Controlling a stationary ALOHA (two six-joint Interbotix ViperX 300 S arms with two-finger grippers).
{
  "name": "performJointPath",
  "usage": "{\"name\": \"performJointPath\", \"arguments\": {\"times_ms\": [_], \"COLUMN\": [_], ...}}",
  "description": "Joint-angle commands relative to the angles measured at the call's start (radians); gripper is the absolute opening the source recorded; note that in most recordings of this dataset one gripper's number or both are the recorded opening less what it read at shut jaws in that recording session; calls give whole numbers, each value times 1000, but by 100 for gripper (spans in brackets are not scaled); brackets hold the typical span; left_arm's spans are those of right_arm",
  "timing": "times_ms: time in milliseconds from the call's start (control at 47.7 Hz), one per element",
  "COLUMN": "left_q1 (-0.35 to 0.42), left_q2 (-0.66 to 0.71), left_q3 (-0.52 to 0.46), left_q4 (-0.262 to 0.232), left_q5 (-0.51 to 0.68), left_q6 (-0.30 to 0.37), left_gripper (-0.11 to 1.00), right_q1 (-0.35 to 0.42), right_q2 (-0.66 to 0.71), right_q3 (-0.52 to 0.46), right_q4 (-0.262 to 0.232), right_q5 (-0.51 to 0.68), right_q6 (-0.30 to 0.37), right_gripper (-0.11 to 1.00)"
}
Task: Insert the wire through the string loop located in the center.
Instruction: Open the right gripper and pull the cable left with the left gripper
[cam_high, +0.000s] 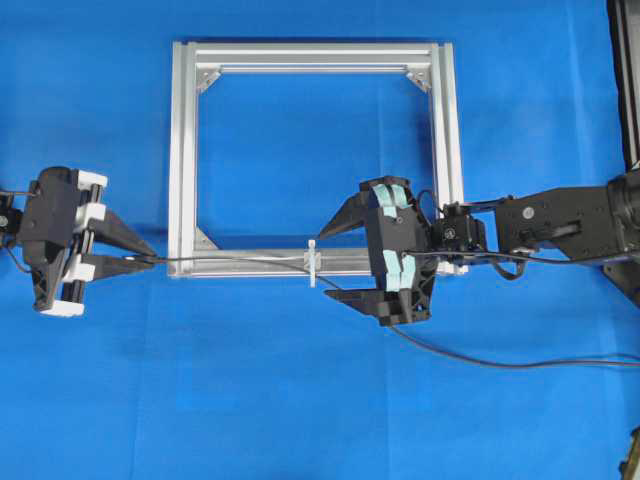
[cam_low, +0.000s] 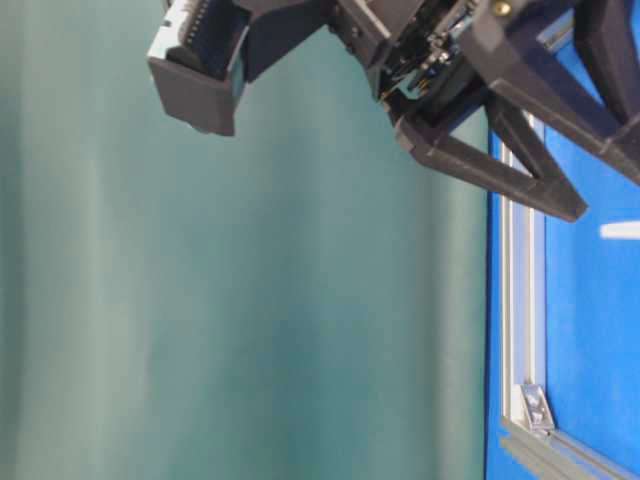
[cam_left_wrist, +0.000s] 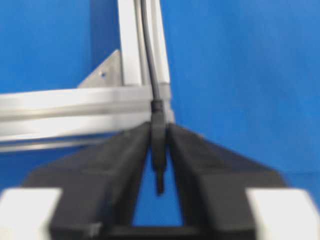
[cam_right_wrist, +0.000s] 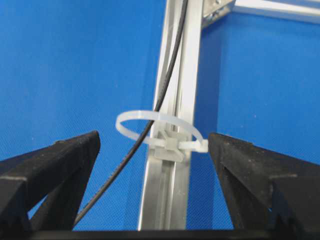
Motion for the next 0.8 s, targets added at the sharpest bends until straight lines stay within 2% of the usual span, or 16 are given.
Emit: {"name": "performJointPath", "arguments": {"times_ms": [0, 168, 251, 482, 775], "left_q1": [14, 54, 74, 77, 77], "left_q2": [-14, -26, -48, -117, -222], "left_q3": [-3, 11, 23, 28, -23], "left_q4": [-5, -5, -5, -5, -2], "left_q5": [-5, 2, 8, 18, 117], "left_q6": [-11, -23, -28, -31, -29], "left_gripper": [31, 80, 92, 93, 93], "right_q1": [2, 3, 3, 2, 2], "right_q2": [-31, -37, -37, -40, -132], "right_q3": [-18, -25, -26, -26, -44], "right_q4": [-2, -2, -2, -2, -2], "right_q5": [3, 32, 35, 57, 150], "right_q6": [2, 2, 2, 0, 0], "right_gripper": [93, 93, 93, 93, 93]}}
